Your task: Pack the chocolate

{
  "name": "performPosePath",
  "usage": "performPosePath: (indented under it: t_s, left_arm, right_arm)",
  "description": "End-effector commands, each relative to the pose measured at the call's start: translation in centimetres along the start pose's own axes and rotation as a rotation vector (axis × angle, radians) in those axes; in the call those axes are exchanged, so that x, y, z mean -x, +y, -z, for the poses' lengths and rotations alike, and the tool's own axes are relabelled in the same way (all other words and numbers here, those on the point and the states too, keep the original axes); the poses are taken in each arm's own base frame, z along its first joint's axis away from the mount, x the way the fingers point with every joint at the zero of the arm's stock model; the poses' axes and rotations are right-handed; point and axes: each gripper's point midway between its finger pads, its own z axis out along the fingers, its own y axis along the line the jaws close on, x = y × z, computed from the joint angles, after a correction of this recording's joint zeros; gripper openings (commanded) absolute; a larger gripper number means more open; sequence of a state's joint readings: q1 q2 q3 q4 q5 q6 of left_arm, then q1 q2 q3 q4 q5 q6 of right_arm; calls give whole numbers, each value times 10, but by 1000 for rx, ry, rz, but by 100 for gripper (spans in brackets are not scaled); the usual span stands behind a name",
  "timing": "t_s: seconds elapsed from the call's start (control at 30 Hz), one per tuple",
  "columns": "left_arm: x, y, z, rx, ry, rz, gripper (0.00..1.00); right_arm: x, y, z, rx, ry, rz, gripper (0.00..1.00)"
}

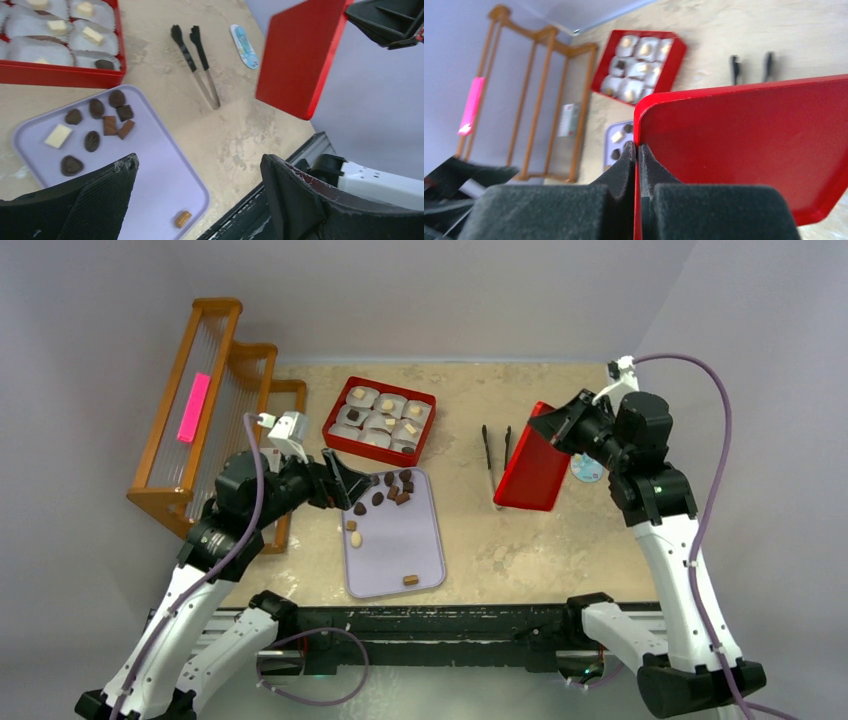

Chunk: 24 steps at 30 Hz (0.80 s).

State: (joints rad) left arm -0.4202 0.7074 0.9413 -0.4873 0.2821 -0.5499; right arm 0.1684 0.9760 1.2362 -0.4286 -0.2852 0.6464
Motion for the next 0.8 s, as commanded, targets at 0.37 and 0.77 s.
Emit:
performPosePath:
  t_s: [0.37, 0.77]
  left_arm:
    - [41, -75, -29, -353, 76, -19, 85]
    - [65, -94, -39, -439, 26, -51, 83]
  right_arm:
    - [5, 179, -16, 599, 17, 30, 0]
    - [22, 205, -48, 613, -40, -49, 0]
